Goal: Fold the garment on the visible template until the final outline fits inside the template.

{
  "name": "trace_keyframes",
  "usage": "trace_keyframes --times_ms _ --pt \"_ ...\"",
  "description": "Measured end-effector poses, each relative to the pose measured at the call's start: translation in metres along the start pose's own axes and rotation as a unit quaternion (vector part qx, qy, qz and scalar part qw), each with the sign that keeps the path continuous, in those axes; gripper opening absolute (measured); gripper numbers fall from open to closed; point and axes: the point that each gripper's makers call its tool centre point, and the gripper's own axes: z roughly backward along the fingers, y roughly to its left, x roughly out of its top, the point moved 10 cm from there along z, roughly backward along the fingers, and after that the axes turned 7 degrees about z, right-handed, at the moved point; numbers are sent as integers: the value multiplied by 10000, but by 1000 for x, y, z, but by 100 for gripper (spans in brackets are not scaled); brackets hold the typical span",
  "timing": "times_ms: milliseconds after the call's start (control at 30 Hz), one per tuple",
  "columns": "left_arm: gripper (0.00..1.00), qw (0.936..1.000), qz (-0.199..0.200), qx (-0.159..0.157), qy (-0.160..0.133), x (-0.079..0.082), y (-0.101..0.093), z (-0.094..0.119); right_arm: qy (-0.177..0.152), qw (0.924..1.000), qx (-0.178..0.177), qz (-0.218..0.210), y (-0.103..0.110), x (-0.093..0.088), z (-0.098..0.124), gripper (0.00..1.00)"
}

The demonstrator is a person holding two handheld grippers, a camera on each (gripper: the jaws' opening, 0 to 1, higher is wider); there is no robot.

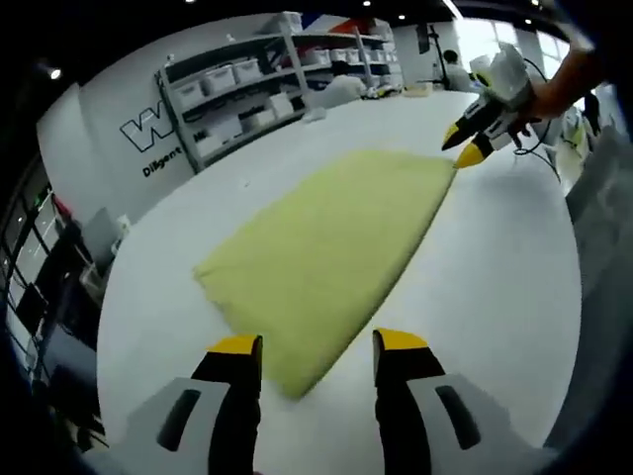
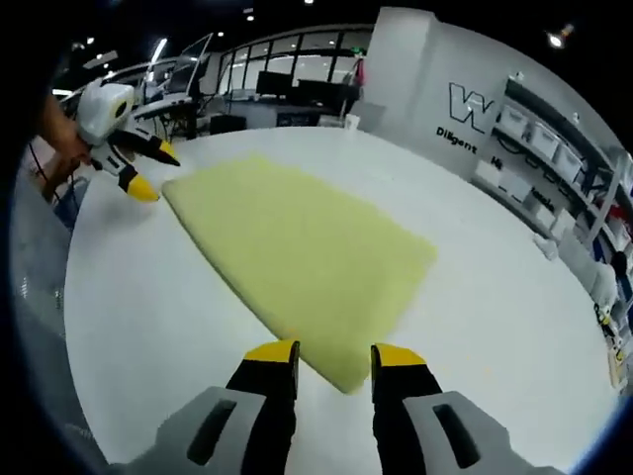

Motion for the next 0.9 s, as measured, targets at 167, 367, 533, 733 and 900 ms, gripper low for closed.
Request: trace_keyframes --times_ms 167,367,533,733,900 --pt "41 9994 250 -214 48 2 -5 -10 -151 9993 221 -244 -4 8 -13 34" --pt "41 9982 424 -276 336 -5 -5 -17 131 9949 492 -867 -4 1 -26 45" --pt "40 9974 582 -258 345 -5 -3 -17 214 9924 336 -1161 -13 -10 -23 51" --pt "40 9970 638 -283 320 -5 -2 -18 -214 9958 140 -883 -12 -4 -6 48" --pt "38 9967 707 -250 299 -4 0 -20 -416 9944 562 -792 2 2 -8 43"
